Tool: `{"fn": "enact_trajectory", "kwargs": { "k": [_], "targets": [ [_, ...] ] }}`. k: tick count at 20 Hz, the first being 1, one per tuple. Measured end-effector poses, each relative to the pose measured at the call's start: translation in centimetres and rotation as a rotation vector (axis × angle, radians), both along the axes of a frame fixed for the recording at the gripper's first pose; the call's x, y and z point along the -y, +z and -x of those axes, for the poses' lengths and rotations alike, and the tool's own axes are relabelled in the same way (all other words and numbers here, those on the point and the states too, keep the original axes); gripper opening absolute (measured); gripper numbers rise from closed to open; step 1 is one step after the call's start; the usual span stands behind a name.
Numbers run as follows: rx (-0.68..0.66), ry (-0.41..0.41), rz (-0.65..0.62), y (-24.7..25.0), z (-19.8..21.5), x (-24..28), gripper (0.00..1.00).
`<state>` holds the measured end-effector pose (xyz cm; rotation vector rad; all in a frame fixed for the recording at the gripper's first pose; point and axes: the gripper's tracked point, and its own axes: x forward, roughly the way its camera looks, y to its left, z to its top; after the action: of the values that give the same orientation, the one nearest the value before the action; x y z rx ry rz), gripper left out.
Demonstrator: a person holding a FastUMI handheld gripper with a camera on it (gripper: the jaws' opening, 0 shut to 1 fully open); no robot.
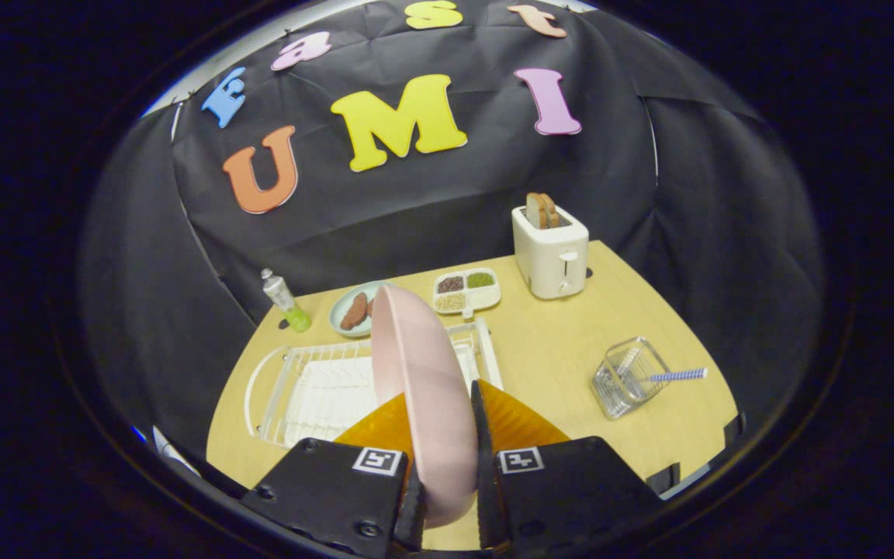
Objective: Take the plate from the dish rack, then take the spoon from the basket and place it into the plate.
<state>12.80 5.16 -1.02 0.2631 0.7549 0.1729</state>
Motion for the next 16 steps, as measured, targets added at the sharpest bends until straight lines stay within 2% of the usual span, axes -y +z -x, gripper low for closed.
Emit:
{"fn": "enact_trajectory", "kwargs": {
  "k": [3, 6, 10, 16],
  "targets": [
    [-0.038, 0.025, -0.076, -2.7, 3.6, 0.5, 0.32],
    [-0.134, 0.04, -0.183, -6.5, 6.5, 0.6, 0.32],
    [-0.258, 0.036, -0.342, -11.3, 9.2, -0.1, 0.32],
    [-0.41, 0.056, -0.501, -16.8, 12.2, -3.4, 0.32]
  ]
}}
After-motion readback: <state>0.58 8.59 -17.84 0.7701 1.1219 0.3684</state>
